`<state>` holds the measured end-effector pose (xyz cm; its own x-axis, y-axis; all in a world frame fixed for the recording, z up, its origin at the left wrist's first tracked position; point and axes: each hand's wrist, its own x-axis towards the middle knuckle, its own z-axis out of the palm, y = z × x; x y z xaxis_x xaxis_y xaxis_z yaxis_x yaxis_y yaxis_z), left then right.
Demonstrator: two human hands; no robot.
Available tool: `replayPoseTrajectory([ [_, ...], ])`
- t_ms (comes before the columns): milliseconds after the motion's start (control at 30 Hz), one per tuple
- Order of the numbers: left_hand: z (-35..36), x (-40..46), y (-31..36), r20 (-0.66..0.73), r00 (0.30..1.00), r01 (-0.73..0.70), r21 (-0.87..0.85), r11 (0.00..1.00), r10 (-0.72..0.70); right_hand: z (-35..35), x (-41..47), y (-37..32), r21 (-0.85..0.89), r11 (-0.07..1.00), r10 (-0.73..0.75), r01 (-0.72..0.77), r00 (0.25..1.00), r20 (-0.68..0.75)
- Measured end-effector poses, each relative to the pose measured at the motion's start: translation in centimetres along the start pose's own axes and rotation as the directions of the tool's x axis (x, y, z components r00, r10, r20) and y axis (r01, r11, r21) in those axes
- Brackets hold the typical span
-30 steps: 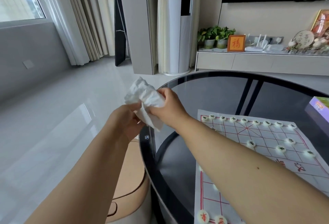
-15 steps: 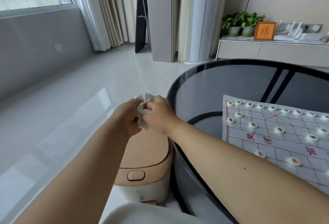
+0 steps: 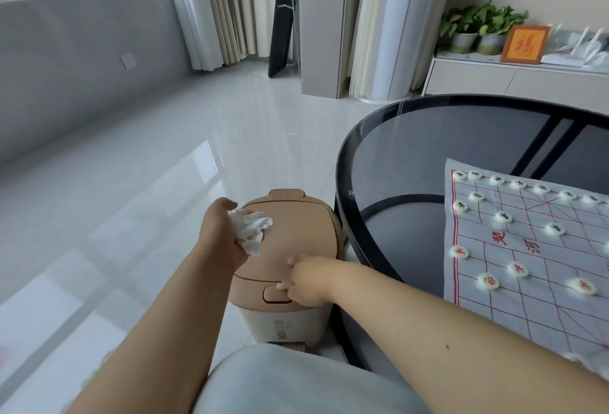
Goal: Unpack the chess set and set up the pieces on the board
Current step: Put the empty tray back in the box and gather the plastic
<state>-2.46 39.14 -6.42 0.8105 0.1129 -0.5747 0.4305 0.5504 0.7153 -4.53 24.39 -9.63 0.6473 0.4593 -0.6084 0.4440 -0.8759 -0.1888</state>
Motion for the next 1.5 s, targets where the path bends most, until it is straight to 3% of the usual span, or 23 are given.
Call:
replayPoseTrajectory([
  [267, 0.1, -0.1, 0.0, 0.094, 0.996, 0.012, -0.173, 0.985, 0.005, 0.1, 0.7, 0.2, -0.19, 0.982, 0.039, -0.018, 0.993, 0.108],
  [467, -1.0, 0.2, -0.1, 0.166, 0.981, -0.098, 0.007, 0.995, 0.095, 0.3, 1.2, 0.3, -0.221, 0.974, 0.068, -0.043, 0.992, 0.104],
  [633, -1.5, -0.2, 0.6, 0.113, 0.958, -0.272, 0.054, 0.961, 0.265, 0.4, 0.6, -0.2, -0.318, 0.948, 0.051, -0.021, 0.995, 0.084],
  [700, -1.8, -0.5, 0.6, 0.077, 0.94, -0.336, 0.059, 0.94, 0.331, 0.3, 0.0, 0.1, -0.231, 0.973, 0.037, -0.017, 0.996, 0.083],
  [767, -2.3, -0.5, 0.7, 0.02, 0.914, -0.405, 0.075, 0.911, 0.405, -0.2, -0.6, 0.3, -0.019, 0.999, 0.041, -0.04, 0.999, 0.019],
  [833, -3.2, -0.2, 0.8, -0.069, 0.874, -0.476, 0.09, 0.875, 0.482, -1.0, -0.9, 0.3, 0.172, 0.983, 0.085, -0.068, 0.992, -0.09],
  [900, -4.2, 0.0, 1.2, -0.293, 0.763, -0.562, 0.14, 0.815, 0.577, -2.1, -0.7, 0.1, 0.264, 0.961, 0.128, -0.083, 0.979, -0.16],
  [967, -5.2, 0.0, 1.7, -0.519, 0.603, -0.614, 0.184, 0.768, 0.606, -2.9, -0.5, -0.2, 0.217, 0.975, 0.094, -0.055, 0.98, -0.173],
  [1033, -5.8, 0.0, 1.7, -0.612, 0.541, -0.636, 0.15, 0.757, 0.576, -2.5, -0.5, -0.5, 0.018, 1.0, 0.02, -0.018, 0.995, -0.097],
  [1133, -5.7, 0.6, 1.0, -0.569, 0.603, -0.621, 0.104, 0.777, 0.559, -0.5, -0.3, -0.8, -0.297, 0.955, 0.02, 0.011, 0.994, 0.103],
  [1233, -4.8, 0.7, 0.9, -0.473, 0.675, -0.589, 0.119, 0.8, 0.567, 0.8, -0.1, -0.8, -0.422, 0.907, 0.061, 0.01, 0.986, 0.155],
  [1300, -4.4, 0.7, 0.8, -0.404, 0.717, -0.56, 0.154, 0.814, 0.569, 0.7, -0.4, -0.7, -0.351, 0.936, 0.047, -0.005, 0.992, 0.113],
  [1433, -4.3, 0.4, 0.5, -0.308, 0.763, -0.514, 0.245, 0.822, 0.569, -0.8, -1.1, -0.1, 0.059, 0.995, 0.084, -0.081, 0.995, -0.053],
  [1500, -4.4, 0.1, 0.5, -0.29, 0.793, -0.503, 0.186, 0.844, 0.536, -1.8, -1.0, 0.1, 0.129, 0.986, 0.12, -0.104, 0.986, -0.116],
])
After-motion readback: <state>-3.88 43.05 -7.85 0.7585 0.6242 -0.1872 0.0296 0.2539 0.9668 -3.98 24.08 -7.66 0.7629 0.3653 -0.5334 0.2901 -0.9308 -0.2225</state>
